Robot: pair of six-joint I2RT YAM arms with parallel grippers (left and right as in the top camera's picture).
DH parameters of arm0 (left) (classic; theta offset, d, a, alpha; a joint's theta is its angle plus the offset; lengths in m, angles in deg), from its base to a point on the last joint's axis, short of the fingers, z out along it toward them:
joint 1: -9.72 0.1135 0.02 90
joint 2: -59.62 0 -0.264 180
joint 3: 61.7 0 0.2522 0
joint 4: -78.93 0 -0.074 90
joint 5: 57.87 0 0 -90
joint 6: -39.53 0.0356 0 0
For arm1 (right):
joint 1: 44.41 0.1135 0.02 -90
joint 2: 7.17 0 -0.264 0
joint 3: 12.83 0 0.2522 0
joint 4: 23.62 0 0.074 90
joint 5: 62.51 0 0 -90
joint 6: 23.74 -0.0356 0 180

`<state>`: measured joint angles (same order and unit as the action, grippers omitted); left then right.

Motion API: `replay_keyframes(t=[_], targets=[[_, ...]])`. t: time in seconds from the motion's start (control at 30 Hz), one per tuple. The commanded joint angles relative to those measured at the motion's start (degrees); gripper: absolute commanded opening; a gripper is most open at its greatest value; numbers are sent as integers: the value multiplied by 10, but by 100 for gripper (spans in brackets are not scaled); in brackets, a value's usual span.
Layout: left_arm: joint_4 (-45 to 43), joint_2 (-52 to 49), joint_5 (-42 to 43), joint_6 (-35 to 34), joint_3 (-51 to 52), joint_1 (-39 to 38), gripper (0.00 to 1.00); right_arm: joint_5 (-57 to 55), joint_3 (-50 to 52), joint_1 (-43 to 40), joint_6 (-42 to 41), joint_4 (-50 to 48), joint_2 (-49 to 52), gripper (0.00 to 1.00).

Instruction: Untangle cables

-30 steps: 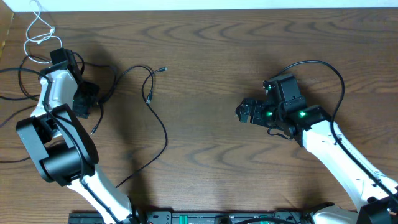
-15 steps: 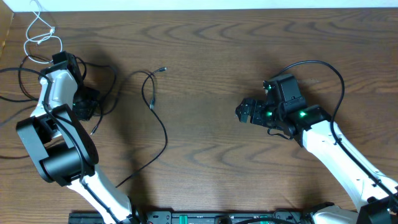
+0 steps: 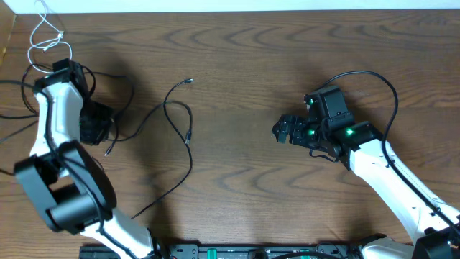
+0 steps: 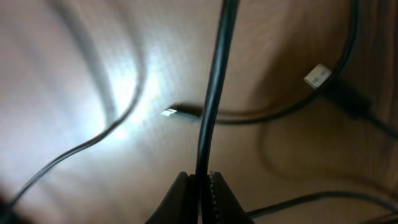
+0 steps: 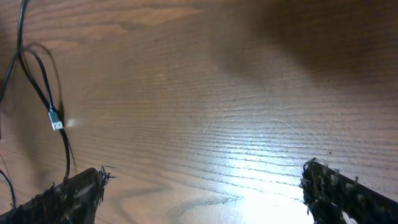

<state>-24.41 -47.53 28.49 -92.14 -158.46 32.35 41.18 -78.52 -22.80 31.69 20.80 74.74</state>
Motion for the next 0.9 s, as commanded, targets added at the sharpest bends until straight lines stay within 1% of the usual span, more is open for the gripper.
replay_keyframes(t=[0.0,0.07,0.17,0.2,0.37,0.43,0.57,0.7,0.87], targets=[[32,13,-52,7,-4,5,7,4,-5,2,-7,3,-2,99],[56,13,-84,-11,-3,6,8,4,-5,2,-7,2,-2,99],[92,13,-132,-82,-3,16,7,4,-5,2,-7,3,-2,99],[96,13,-139,-91,-3,21,7,4,-5,2,-5,3,-2,99],[91,13,-141,-93,13,55,8,4,-5,2,-5,5,-2,99],[68,13,-140,-93,38,82,7,3,-5,2,-5,4,-2,99],[32,13,-140,-89,77,112,8,-1,-5,2,-5,4,-2,99],[-9,13,-140,-34,103,118,8,-3,-5,2,-5,0,-2,99],[-26,13,-156,-30,108,120,8,-2,-5,2,-5,-3,-2,99]])
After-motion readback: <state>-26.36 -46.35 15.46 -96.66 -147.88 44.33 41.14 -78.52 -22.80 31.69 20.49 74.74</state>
